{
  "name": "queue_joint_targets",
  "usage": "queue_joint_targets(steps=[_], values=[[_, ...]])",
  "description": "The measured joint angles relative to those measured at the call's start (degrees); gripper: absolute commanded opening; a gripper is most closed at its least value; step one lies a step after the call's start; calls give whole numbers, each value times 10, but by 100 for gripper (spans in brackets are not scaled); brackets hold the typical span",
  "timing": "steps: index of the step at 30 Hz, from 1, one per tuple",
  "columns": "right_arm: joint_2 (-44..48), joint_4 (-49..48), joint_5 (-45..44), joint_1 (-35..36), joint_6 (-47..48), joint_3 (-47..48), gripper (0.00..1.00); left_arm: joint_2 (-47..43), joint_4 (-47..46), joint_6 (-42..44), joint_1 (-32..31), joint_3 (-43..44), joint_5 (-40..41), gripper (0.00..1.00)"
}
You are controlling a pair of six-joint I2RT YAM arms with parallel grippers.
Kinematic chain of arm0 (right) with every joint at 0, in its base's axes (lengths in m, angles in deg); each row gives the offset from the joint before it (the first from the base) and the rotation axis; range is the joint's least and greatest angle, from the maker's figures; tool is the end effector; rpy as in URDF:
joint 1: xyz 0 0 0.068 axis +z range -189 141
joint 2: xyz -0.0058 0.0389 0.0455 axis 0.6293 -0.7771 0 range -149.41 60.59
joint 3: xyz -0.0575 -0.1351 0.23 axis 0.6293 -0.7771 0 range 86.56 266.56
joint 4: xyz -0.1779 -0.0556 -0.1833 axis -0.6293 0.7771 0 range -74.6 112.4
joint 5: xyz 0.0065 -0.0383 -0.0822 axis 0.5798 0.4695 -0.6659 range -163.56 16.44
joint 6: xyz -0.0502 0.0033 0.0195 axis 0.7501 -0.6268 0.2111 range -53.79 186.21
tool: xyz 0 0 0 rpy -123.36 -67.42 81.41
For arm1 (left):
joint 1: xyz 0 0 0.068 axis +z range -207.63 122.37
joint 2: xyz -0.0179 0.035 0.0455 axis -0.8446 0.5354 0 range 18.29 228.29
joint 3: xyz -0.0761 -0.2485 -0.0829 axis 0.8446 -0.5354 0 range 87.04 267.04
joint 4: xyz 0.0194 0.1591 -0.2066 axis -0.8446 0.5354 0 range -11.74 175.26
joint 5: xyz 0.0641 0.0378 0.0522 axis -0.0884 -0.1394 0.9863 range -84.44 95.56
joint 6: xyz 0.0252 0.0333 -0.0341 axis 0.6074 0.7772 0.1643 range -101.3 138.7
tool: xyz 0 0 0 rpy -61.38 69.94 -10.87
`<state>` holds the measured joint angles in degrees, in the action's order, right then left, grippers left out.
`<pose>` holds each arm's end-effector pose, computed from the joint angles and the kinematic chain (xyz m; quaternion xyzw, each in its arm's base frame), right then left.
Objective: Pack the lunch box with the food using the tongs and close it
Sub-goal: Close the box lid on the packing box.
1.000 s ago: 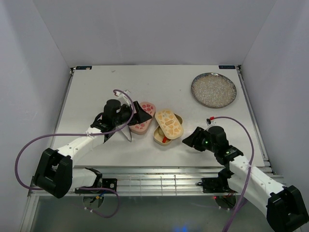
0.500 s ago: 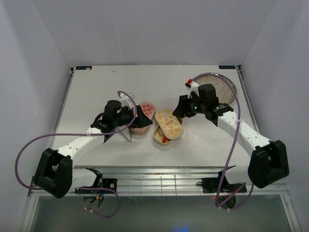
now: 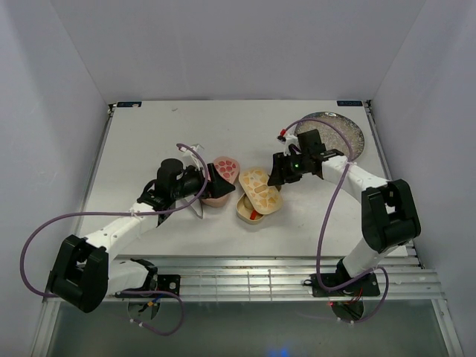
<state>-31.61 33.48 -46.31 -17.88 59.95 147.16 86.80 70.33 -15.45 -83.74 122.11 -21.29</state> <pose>0.3099 0.1372 0.2196 -0.1985 0.8942 0.2942 0.2731 0.2229 -0.1272 0.2287 0.0659 0.8294 -0.4303 0.3502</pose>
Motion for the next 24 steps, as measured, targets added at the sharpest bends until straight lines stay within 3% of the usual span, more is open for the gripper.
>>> queue_joint_targets(steps=[15,18,24], values=[[-75,0,24,-6,26,17,49,6,-16,-8,0,-14,-7,98],[-84,0,37,-8,31,26,42,6,-16,-8,0,-14,-7,98],[-89,-12,77,-9,16,30,14,7,-18,-9,0,-20,0,98]])
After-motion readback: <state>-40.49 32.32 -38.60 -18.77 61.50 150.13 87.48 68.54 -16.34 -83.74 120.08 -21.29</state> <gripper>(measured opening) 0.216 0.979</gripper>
